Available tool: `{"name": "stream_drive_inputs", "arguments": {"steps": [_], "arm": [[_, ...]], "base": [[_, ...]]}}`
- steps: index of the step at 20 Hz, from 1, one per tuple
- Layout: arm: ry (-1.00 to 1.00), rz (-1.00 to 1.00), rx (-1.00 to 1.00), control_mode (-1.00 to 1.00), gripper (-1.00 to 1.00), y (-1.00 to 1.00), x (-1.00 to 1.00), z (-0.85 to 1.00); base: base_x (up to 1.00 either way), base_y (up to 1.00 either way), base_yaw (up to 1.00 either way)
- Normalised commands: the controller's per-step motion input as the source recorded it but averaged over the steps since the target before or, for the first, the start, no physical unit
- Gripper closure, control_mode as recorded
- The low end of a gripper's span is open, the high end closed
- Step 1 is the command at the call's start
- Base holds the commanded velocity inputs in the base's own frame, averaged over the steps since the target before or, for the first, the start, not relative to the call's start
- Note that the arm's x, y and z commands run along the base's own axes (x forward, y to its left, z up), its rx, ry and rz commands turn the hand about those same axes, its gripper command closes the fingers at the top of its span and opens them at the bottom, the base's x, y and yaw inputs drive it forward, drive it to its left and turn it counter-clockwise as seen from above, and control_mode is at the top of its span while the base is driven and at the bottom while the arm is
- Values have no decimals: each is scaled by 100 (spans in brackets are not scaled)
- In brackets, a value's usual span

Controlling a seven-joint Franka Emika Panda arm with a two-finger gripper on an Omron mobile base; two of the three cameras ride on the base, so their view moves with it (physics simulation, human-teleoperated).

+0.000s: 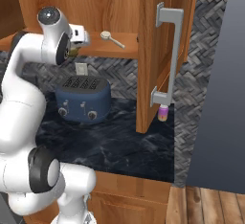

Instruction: Pick the sponge and dish brush from the cabinet and place them on the counter.

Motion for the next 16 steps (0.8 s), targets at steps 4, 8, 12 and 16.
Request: {"name": "stream_drive_inputs", "arguments": {"steps": [4, 8, 12, 16], "arm": [[-3, 0, 0, -100, 100, -6, -62, 0], [-1, 1, 0, -100, 100, -6, -60, 0], [-1, 1, 0, -100, 100, -8, -60, 0], [-2, 1, 0, -100, 100, -11, -58, 0]], "base": [[0, 0, 0], [0, 0, 0], [0, 0, 0], [0, 0, 0]]}}
